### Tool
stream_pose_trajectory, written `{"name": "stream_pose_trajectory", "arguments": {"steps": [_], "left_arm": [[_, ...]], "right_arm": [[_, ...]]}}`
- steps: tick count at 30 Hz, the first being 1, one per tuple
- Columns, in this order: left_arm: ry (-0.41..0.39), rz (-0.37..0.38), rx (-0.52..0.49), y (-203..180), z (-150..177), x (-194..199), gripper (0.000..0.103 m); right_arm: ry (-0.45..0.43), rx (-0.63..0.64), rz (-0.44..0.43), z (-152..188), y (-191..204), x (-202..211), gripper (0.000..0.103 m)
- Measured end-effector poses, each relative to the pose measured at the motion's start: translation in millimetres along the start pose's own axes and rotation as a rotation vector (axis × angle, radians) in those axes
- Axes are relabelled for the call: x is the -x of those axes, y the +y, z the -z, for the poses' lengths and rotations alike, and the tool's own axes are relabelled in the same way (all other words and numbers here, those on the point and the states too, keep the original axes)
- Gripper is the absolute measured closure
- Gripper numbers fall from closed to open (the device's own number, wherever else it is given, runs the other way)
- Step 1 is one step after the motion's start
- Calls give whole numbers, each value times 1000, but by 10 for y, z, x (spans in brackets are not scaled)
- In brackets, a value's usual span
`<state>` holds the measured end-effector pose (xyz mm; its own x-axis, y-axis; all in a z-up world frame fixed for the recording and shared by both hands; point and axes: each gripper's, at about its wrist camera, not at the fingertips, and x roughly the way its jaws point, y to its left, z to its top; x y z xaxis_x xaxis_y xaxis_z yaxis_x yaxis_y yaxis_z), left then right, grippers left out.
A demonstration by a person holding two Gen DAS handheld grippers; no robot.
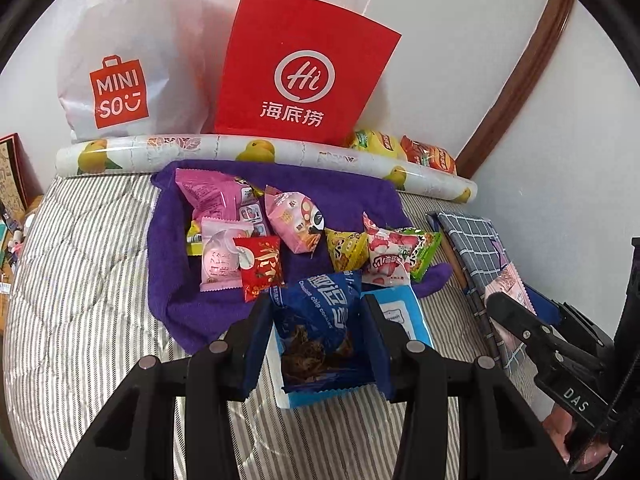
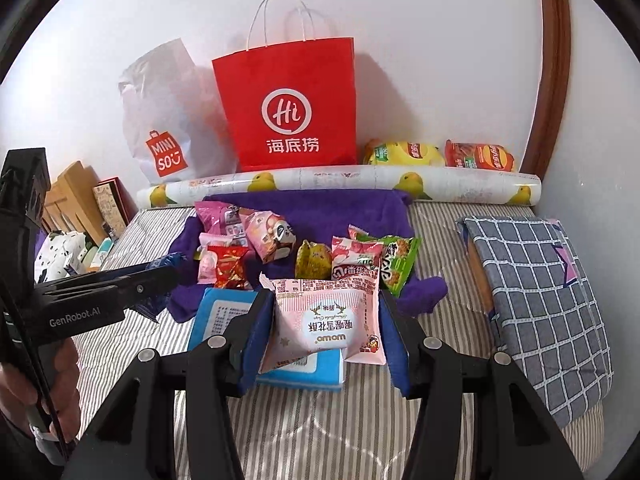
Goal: Organize snacks
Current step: 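Carry the pink packet with the right tool while the left tool carries the blue bag toward the towel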
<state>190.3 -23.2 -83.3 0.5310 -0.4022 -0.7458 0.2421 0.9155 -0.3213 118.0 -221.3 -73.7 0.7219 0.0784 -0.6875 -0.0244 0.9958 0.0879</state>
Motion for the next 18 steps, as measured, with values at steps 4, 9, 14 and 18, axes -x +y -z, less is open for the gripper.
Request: {"name": "stream_pose_trajectory", "arguments": {"steps": [4, 9, 14, 18], "left_arm": [[8, -1, 1, 23, -41, -86, 60], [11, 5, 14, 83, -105, -178, 60], [23, 4, 32, 150, -132, -286, 60], [29, -2, 34, 196, -184, -353, 60]], "right_arm": [[5, -3, 2, -64, -40, -113, 52], [15, 1, 2, -125, -69, -256, 52], [26, 3, 0, -178, -86, -416, 51], [36, 3, -4, -215, -88, -541, 51]]}}
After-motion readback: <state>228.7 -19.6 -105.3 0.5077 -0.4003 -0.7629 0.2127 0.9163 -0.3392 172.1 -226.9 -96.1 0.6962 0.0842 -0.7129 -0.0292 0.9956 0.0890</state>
